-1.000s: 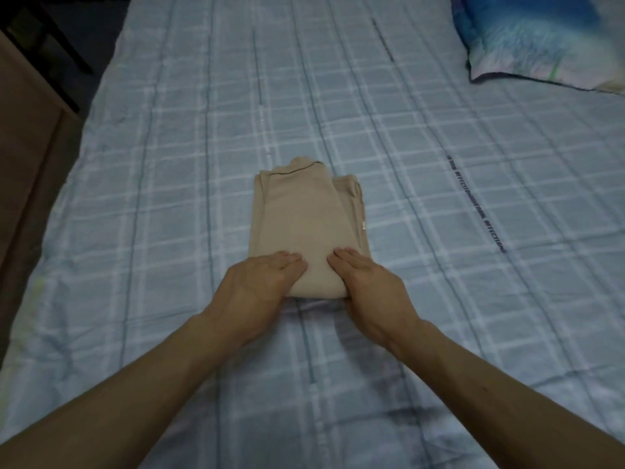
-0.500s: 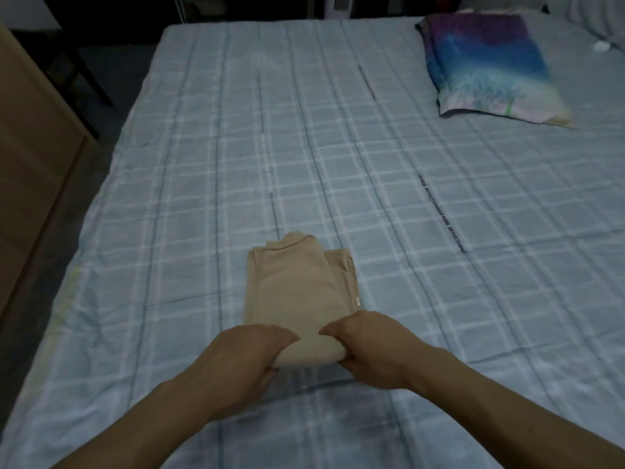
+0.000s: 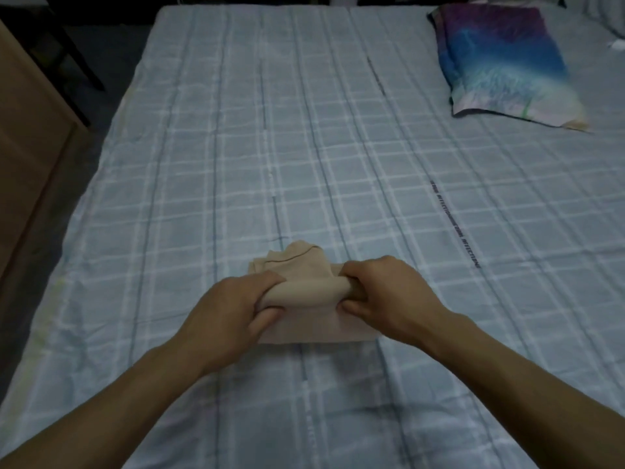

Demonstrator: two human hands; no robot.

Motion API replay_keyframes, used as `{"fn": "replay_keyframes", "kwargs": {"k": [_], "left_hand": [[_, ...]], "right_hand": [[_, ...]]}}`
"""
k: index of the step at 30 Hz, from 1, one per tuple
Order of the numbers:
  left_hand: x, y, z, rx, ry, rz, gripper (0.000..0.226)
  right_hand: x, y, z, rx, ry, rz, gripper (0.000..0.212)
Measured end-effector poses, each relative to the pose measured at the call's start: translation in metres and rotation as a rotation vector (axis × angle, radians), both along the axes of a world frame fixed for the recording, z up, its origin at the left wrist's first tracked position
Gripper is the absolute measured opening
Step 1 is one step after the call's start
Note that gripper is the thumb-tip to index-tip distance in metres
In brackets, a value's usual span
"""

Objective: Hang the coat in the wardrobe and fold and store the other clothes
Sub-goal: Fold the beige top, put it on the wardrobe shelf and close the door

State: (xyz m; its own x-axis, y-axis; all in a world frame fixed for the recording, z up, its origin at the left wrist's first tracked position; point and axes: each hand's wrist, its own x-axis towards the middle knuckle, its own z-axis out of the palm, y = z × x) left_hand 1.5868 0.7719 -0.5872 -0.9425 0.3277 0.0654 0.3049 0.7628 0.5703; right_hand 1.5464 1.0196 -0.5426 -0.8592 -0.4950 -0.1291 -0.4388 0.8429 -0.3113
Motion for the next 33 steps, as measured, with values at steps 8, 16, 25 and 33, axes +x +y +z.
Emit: {"fn": "replay_keyframes", "kwargs": {"k": [8, 16, 25, 33], "left_hand": [[-0.068, 0.007, -0.017, 0.066, -0.020, 0.226, 0.024], [-0.067, 0.018, -0.055, -0.016, 0.054, 0.336, 0.054], [-0.050, 0.050, -0.081, -0.302, 0.075, 0.082, 0.061], [-0.066, 0.035, -0.106, -0.271, 0.010, 0.006, 0.061]], "right_hand": [[-0.064, -0.006, -0.029, -0.005, 0.210, -0.082, 0.025], [-0.050, -0.016, -0.093, -0.109, 0.278, -0.095, 0.047], [-0.026, -0.036, -0.121, -0.149, 0.145, -0.129, 0.057], [-0.036, -0.039, -0.149, -0.103, 0.072, -0.138, 0.062]]}}
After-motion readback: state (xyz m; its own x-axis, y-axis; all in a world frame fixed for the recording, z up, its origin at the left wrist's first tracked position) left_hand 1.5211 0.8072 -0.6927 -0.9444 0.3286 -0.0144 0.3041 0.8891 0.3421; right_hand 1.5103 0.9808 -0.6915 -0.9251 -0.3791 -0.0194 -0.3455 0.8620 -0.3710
